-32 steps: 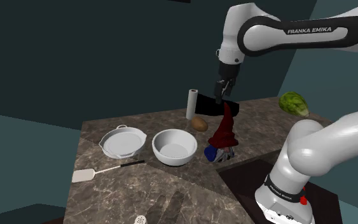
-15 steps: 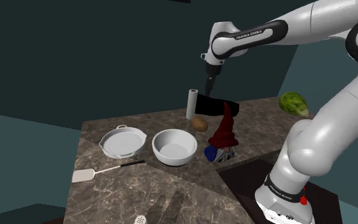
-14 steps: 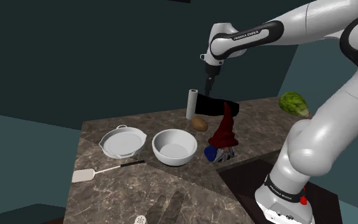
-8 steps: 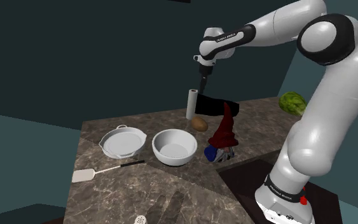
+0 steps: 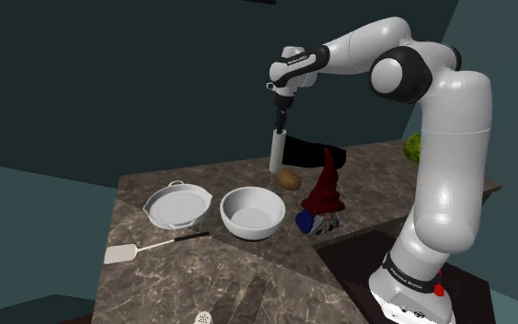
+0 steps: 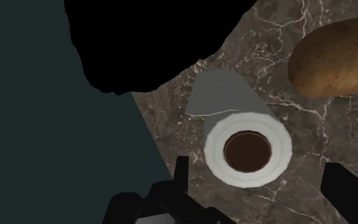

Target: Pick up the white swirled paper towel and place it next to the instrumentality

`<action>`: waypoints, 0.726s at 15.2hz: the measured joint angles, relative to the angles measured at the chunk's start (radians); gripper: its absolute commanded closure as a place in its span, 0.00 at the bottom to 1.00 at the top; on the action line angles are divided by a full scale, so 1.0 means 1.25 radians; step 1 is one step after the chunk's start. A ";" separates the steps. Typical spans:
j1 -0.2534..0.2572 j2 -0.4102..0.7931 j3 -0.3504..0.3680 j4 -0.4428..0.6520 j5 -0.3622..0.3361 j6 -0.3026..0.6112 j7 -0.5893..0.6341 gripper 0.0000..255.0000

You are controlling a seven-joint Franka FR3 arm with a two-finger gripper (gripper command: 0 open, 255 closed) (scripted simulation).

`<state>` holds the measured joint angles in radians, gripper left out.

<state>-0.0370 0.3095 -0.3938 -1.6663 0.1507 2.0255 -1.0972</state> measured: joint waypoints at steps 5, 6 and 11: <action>-0.003 0.029 0.007 -0.014 0.014 0.041 -0.014 0.00; -0.005 0.035 0.008 -0.016 0.017 0.049 -0.016 0.00; -0.006 0.043 0.010 -0.022 0.021 0.061 -0.019 0.00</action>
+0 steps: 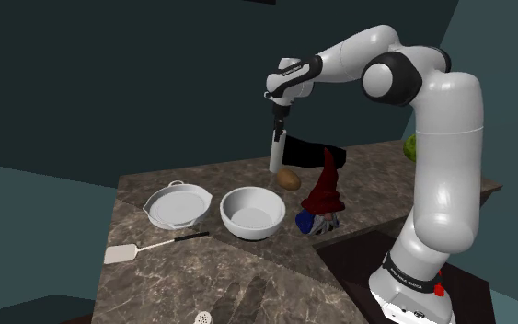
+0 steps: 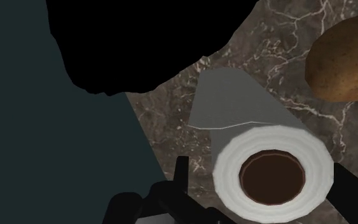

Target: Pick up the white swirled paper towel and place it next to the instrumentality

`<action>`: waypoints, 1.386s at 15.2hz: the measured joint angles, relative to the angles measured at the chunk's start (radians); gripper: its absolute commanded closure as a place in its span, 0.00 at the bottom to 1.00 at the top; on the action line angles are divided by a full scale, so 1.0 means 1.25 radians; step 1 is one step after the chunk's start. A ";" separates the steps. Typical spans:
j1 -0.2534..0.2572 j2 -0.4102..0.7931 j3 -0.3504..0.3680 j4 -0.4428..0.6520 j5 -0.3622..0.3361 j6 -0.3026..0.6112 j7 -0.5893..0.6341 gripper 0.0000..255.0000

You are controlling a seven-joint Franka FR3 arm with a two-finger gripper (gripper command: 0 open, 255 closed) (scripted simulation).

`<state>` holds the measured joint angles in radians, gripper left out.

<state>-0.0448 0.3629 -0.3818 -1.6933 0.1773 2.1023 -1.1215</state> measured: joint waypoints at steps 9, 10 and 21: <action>0.001 -0.001 0.001 -0.001 0.000 0.000 0.000 1.00; 0.001 -0.001 0.001 -0.001 0.000 0.000 0.000 1.00; 0.003 -0.024 -0.005 0.045 -0.013 -0.066 0.011 1.00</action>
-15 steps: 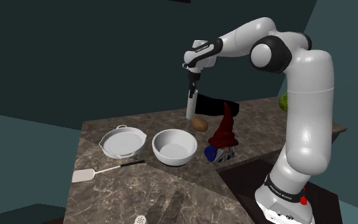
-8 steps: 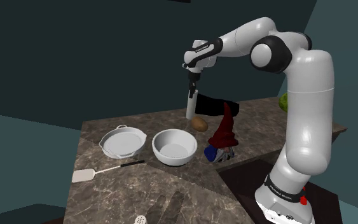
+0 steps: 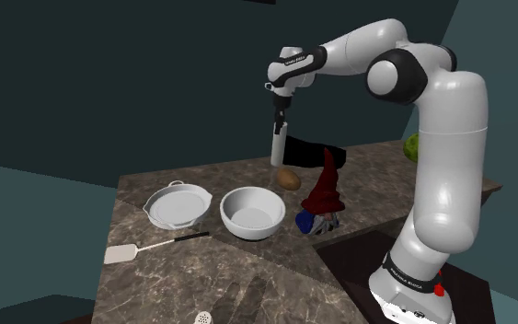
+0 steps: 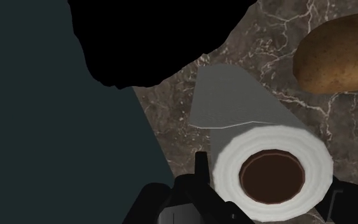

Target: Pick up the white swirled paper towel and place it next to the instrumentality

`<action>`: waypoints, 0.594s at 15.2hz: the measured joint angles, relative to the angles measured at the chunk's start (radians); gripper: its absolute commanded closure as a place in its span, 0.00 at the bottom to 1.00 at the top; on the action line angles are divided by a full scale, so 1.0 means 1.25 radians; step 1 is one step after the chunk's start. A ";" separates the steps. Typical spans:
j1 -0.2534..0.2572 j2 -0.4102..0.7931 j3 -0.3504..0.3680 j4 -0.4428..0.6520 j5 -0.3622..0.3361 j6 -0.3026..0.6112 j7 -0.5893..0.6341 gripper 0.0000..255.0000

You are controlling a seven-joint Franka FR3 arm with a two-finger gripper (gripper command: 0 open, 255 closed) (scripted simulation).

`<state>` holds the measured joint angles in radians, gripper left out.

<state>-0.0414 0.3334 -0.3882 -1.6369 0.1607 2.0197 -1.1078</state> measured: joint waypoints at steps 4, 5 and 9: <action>-0.002 -0.005 -0.002 0.034 -0.004 -0.039 0.002 1.00; -0.002 -0.008 -0.003 0.040 -0.005 -0.048 0.004 1.00; 0.006 -0.020 -0.002 0.059 -0.013 -0.078 0.018 1.00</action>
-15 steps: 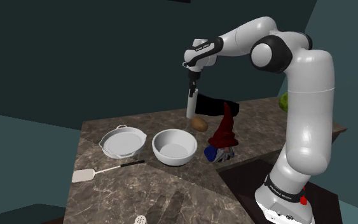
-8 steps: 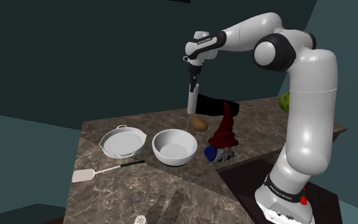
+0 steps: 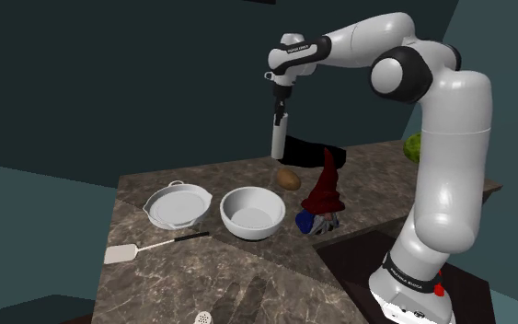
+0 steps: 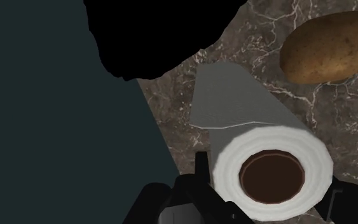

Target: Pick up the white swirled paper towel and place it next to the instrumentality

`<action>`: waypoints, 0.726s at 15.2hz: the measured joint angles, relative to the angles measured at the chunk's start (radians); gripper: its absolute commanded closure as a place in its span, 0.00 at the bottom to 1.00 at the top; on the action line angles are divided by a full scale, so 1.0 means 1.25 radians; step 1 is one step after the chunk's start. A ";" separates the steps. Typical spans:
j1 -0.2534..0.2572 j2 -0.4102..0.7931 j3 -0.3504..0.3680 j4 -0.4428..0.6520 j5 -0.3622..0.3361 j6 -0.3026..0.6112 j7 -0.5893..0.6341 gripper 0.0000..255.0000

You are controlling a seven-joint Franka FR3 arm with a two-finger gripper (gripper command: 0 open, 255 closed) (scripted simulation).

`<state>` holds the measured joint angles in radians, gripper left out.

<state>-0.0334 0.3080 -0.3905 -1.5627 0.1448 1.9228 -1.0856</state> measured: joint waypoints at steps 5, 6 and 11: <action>0.063 -0.072 0.019 -0.088 -0.037 0.024 0.083 1.00; 0.076 -0.092 0.024 -0.115 -0.047 0.032 0.101 1.00; 0.137 -0.152 0.057 -0.185 -0.081 0.049 0.202 1.00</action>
<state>0.1381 0.1174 -0.3192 -1.7935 0.0434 1.9837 -0.8328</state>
